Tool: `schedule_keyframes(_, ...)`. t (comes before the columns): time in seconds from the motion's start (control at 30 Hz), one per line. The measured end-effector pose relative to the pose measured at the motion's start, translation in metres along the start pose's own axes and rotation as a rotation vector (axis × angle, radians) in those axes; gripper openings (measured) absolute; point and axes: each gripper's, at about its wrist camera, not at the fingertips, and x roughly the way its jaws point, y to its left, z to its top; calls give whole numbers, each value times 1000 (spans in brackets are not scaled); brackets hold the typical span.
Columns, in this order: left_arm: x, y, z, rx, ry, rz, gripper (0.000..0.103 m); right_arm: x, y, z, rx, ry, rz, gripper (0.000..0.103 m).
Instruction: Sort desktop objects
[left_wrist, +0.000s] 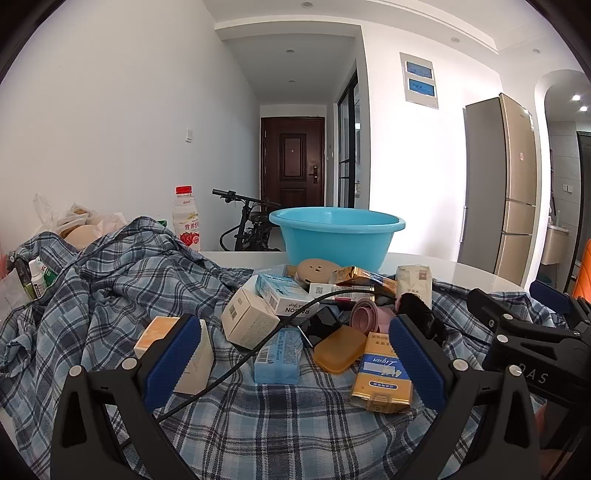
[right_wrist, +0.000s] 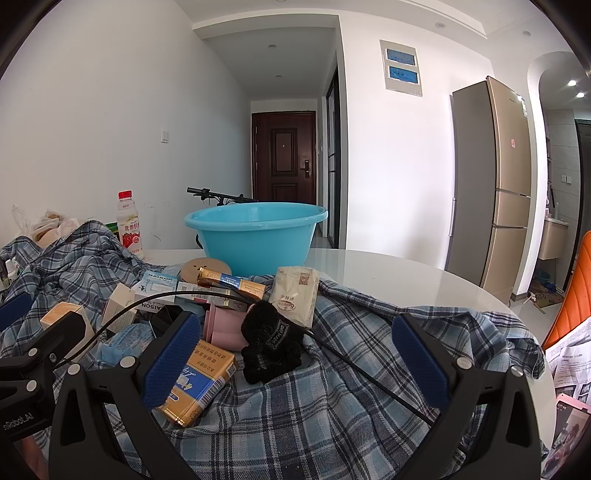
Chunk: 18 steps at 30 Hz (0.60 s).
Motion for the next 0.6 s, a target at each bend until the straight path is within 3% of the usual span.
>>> schedule_keyframes(0.6, 2, 0, -1, -3, 2, 20, 103, 0, -2, -2, -2, -1, 5, 103)
